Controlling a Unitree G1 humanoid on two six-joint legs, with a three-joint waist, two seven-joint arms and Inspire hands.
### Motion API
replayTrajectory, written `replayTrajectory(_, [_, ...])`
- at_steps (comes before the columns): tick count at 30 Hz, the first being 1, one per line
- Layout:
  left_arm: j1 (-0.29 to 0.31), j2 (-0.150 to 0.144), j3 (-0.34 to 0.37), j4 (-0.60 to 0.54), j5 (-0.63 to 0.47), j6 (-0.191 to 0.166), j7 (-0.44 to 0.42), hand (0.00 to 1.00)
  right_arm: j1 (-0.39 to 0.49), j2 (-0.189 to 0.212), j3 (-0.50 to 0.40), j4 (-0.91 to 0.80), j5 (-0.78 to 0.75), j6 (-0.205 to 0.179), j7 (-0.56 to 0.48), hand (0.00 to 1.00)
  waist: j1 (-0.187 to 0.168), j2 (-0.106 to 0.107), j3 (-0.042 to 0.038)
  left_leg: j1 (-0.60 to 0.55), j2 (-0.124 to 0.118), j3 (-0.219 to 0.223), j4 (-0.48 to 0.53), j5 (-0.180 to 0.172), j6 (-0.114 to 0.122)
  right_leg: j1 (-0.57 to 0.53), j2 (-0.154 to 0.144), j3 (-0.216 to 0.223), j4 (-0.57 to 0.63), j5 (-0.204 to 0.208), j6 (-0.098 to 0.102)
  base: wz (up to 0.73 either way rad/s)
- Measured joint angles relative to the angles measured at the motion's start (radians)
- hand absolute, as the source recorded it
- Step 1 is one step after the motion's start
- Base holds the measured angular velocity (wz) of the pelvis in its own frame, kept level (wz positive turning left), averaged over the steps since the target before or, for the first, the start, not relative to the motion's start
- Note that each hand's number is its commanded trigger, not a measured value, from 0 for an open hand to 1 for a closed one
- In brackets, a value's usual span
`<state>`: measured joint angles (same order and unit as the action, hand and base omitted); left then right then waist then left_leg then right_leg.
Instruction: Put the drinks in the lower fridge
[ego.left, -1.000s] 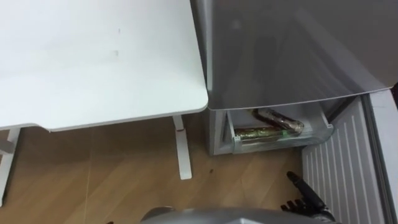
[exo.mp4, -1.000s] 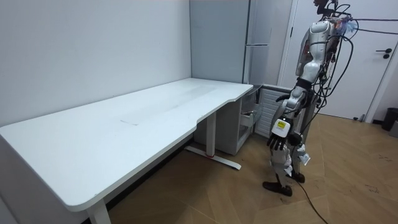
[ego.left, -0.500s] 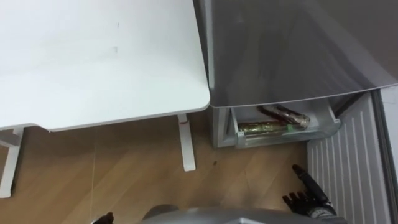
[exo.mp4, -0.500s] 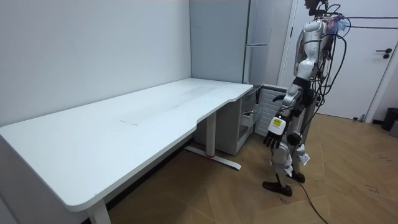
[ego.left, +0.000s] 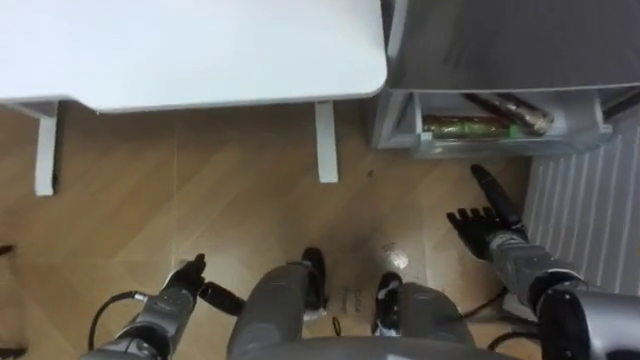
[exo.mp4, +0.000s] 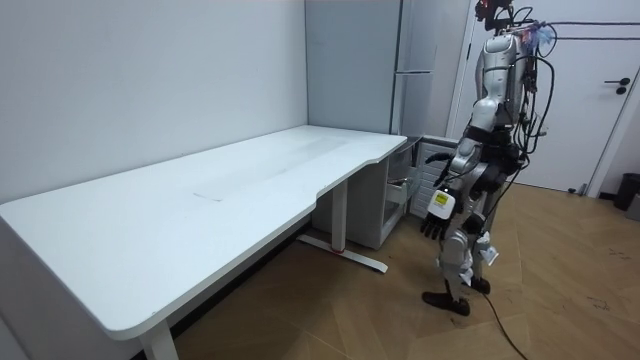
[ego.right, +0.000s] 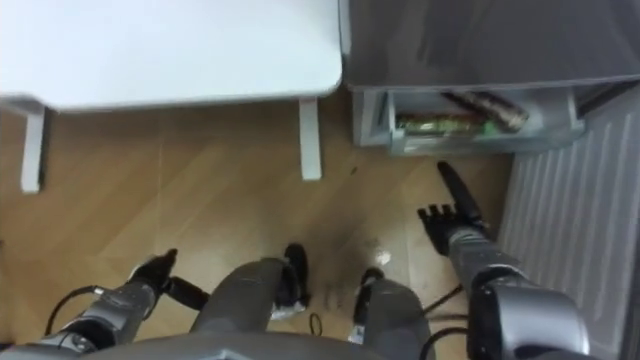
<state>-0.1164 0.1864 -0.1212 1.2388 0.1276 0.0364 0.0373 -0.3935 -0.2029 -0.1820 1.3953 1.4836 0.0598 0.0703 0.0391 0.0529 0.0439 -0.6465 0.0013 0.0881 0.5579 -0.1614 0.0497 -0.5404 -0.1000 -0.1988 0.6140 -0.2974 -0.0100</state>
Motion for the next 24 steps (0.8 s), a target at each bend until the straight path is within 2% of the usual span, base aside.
replayTrajectory(1, [-0.001, 0.002, 0.000, 0.000, -0.008, 0.000, 0.004, 0.00, -0.005, -0.005, -0.004, -0.003, 0.006, -0.002, -0.003, 0.00, 0.003, -0.001, 0.0004, -0.025, -0.002, -0.002, 0.016, -0.001, 0.002, -0.026, -0.004, 0.002, 0.023, -0.009, 0.001, 0.14])
replayTrajectory(3, [-0.006, 0.019, -0.003, 0.000, -0.017, -0.001, 0.025, 0.00, -0.026, -0.024, -0.020, -0.027, 0.029, -0.017, -0.021, 0.00, 0.019, -0.018, 0.0017, -0.126, -0.017, -0.008, 0.075, -0.002, 0.006, -0.142, -0.032, 0.004, 0.122, -0.035, -0.001, 0.16])
replayTrajectory(5, [-0.009, 0.025, -0.005, 0.003, -0.019, 0.000, 0.037, 0.00, -0.052, -0.046, -0.033, -0.035, 0.055, -0.026, -0.033, 0.00, 0.025, -0.021, 0.0022, -0.201, -0.021, -0.009, 0.142, -0.009, 0.013, -0.212, -0.046, 0.000, 0.196, -0.052, -0.002, 0.21])
replayTrajectory(9, [-0.004, 0.032, -0.048, 0.006, -0.040, 0.006, 0.070, 0.00, -0.093, -0.100, -0.037, -0.047, 0.119, -0.038, -0.044, 0.00, 0.043, -0.028, 0.0007, -0.334, -0.032, -0.010, 0.289, -0.047, 0.024, -0.337, -0.084, 0.000, 0.358, -0.115, 0.000, 0.17])
replayTrajectory(12, [-0.002, 0.033, -0.060, -0.001, -0.058, 0.011, 0.093, 0.00, -0.113, -0.139, -0.036, -0.075, 0.127, -0.044, -0.072, 0.00, 0.051, -0.031, 0.0003, -0.426, -0.033, -0.009, 0.378, -0.064, 0.035, -0.428, -0.106, 0.009, 0.456, -0.141, 0.003, 0.09])
replayTrajectory(15, [0.004, 0.033, -0.087, -0.002, -0.058, 0.026, 0.107, 0.00, -0.142, -0.161, -0.036, -0.076, 0.142, -0.060, -0.081, 0.00, 0.062, -0.033, -0.0006, -0.490, -0.033, -0.005, 0.463, -0.092, 0.040, -0.494, -0.110, 0.032, 0.539, -0.163, 0.008, -0.07])
replayTrajectory(22, [0.019, 0.060, -0.087, -0.043, -0.057, 0.025, 0.106, 0.00, -0.162, -0.197, -0.024, -0.124, 0.156, -0.065, -0.074, 0.00, 0.077, -0.049, -0.0036, -0.557, -0.038, 0.006, 0.565, -0.118, 0.047, -0.562, -0.130, 0.049, 0.649, -0.198, 0.009, 0.01])
replayTrajectory(24, [0.043, 0.071, -0.087, -0.065, -0.058, 0.028, 0.102, 0.00, -0.180, -0.211, -0.006, -0.127, 0.157, -0.067, -0.063, 0.00, 0.075, -0.059, -0.0090, -0.570, -0.045, 0.006, 0.599, -0.131, 0.048, -0.575, -0.138, 0.061, 0.689, -0.217, 0.010, 0.06])
